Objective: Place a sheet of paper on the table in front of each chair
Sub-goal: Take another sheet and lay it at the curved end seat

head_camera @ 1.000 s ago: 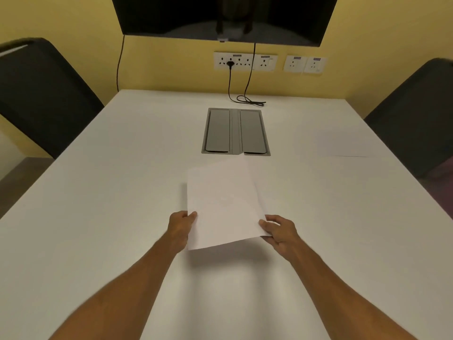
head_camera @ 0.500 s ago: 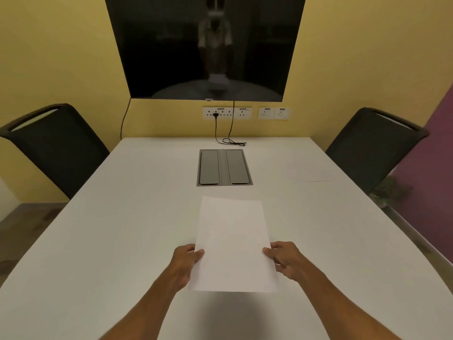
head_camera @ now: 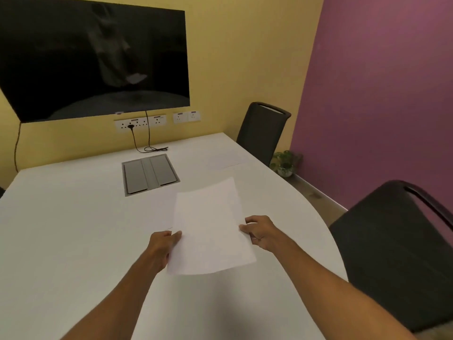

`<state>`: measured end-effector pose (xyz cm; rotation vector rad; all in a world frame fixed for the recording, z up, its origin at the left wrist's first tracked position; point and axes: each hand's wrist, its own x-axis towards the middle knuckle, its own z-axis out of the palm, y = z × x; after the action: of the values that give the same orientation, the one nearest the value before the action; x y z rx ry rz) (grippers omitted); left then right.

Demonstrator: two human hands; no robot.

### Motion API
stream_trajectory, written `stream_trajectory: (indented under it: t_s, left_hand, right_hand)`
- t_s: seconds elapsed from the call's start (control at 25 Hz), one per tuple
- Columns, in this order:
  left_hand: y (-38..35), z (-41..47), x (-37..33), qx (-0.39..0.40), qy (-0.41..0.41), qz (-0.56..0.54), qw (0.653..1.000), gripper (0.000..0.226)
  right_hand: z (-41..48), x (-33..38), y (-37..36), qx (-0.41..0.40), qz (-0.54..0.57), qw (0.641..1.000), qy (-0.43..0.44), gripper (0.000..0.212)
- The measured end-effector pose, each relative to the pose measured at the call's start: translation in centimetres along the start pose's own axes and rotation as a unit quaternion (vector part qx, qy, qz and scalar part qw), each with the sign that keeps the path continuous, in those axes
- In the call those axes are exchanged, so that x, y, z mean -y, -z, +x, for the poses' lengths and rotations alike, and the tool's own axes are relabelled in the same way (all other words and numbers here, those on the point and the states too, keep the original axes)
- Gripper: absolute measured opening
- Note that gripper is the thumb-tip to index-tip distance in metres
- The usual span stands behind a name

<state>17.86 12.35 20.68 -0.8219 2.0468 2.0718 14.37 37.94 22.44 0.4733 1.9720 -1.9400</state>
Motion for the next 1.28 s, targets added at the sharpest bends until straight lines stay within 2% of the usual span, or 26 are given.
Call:
stream_trajectory:
  t_s: [0.2, 0.36, 0.76, 0.92, 1.08, 1.28]
  left_hand:
    - [-7.1, -3.7, -0.8, 0.062, -0.023, 0.033, 0.997, 0.034]
    - [-13.7, -7.6, -0.8, 0.082, -0.042, 0.050, 0.994, 0.051]
    - [-26.4, -18.6, -0.4, 0.078, -0.067, 0.001, 0.995, 0.014]
    - [-28.9, -19.9, -0.3, 0.073, -0.056, -0.024, 0.995, 0.005]
    - [-29.8, -18.2, -0.8, 0.055, -0.054, -0.040, 0.996, 0.028]
    - [-31.6, -14.1, -0.5, 0.021, -0.028, -0.089, 0.995, 0.033]
  right_hand:
    - [-4.5, -0.2, 8.6, -0.052, 0.011, 0.998, 0.018, 0.029]
    - [-7.4, -0.3, 15.7, -0.078, 0.009, 0.997, 0.022, 0.024]
    - [-13.1, 1.4, 30.9, -0.045, -0.045, 0.998, 0.030, 0.029]
    - [-12.9, 2.6, 34.0, -0.026, -0.051, 0.997, 0.043, 0.033]
    - [-10.7, 4.1, 34.9, 0.002, -0.059, 0.997, 0.050, 0.036]
    - [-3.8, 6.2, 34.8, 0.041, -0.110, 0.992, 0.035, 0.032]
